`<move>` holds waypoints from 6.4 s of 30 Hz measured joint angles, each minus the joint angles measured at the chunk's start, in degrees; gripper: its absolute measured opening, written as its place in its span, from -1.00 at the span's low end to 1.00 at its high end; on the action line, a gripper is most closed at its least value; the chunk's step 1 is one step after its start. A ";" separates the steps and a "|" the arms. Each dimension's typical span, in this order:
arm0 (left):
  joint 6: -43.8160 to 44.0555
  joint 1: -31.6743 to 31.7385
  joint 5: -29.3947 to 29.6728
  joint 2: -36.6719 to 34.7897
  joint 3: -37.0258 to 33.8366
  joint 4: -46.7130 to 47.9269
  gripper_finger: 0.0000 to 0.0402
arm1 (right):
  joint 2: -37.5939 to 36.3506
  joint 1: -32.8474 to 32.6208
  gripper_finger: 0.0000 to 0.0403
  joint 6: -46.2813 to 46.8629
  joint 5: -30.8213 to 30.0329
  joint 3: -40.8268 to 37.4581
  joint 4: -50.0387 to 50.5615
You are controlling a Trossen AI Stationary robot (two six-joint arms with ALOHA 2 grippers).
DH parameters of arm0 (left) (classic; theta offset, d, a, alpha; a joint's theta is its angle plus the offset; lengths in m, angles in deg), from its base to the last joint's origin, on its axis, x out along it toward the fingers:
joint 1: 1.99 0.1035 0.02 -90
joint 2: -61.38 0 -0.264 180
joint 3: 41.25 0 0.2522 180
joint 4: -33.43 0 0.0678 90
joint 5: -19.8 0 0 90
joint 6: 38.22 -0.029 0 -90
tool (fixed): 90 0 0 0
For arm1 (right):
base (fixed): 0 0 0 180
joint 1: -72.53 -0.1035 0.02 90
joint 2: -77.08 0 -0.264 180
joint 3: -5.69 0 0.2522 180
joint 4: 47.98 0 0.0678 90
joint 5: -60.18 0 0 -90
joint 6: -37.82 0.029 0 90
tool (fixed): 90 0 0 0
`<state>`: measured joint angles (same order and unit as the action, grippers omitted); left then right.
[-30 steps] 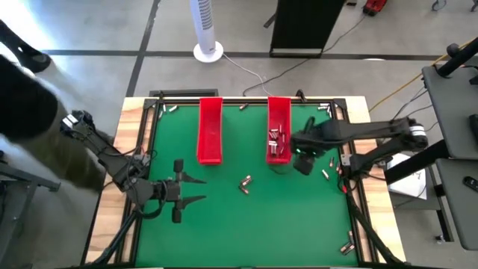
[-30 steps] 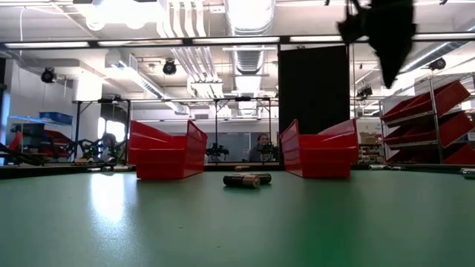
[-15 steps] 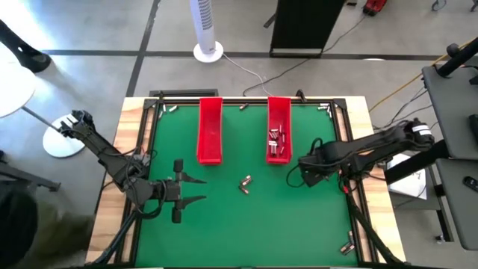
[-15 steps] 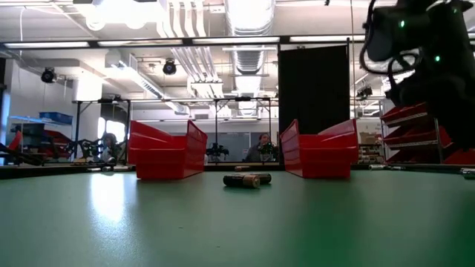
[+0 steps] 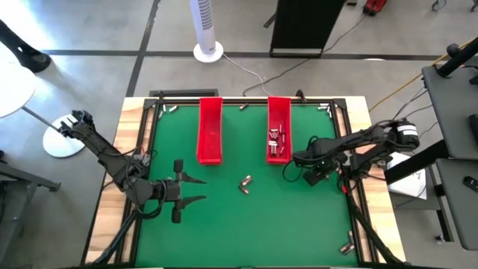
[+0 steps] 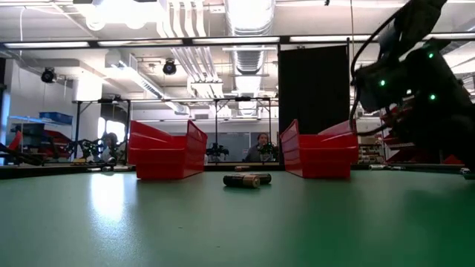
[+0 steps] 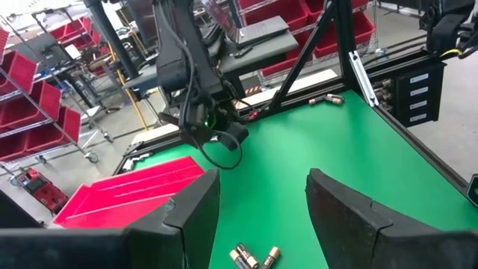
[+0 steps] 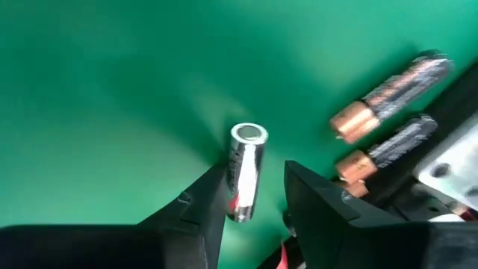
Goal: Sort batteries
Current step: Put the silver battery into the right red bin
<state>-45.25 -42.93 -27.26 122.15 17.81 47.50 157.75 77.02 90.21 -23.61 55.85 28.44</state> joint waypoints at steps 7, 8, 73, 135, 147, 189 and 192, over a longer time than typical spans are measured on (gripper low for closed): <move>0.00 0.00 0.00 0.00 -0.02 0.32 -0.10 | 3.09 0.44 -0.55 -3.05 1.92 -0.53 -3.26; 0.00 0.00 0.00 0.00 0.00 0.34 -0.10 | 3.17 0.44 -0.58 -3.05 2.00 -0.54 -3.50; -0.89 0.17 0.15 0.74 -0.02 0.18 -0.10 | 8.97 18.12 -0.94 -36.75 -19.70 49.66 10.67; -0.59 0.17 5.60 0.74 -1.20 0.56 -0.10 | 15.27 54.26 -0.09 17.70 -33.65 20.37 -31.33; 0.02 0.17 5.57 0.74 -1.20 0.58 -0.10 | 18.24 53.65 -0.14 21.22 -38.00 20.23 -31.43; 0.13 0.17 5.55 0.74 -1.20 0.60 -0.10 | 18.94 49.81 -0.35 25.83 -41.22 18.13 -31.28; 0.20 0.17 5.55 0.74 -1.20 0.62 -0.10 | 18.94 49.55 -0.37 25.88 -40.54 17.96 -31.27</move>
<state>-45.05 -42.76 -21.71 122.89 16.61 48.12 176.69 126.56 116.09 -64.15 73.81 -2.83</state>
